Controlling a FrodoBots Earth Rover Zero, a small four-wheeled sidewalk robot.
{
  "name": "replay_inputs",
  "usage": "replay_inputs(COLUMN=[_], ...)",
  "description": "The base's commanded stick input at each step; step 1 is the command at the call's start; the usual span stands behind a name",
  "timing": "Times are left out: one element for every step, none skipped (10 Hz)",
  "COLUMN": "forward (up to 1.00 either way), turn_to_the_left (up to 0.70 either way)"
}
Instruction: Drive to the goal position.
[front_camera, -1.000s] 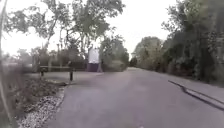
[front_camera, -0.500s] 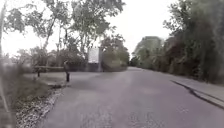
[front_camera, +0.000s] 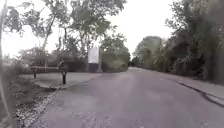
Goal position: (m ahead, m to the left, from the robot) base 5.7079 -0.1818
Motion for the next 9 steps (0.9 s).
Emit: replay_inputs(forward=[0.70,0.70,0.70,0.70,0.70,0.70,0.70,0.70,0.70], turn_to_the_left=[0.00,0.00,0.00,0.00,0.00,0.00,0.00,0.00,0.00])
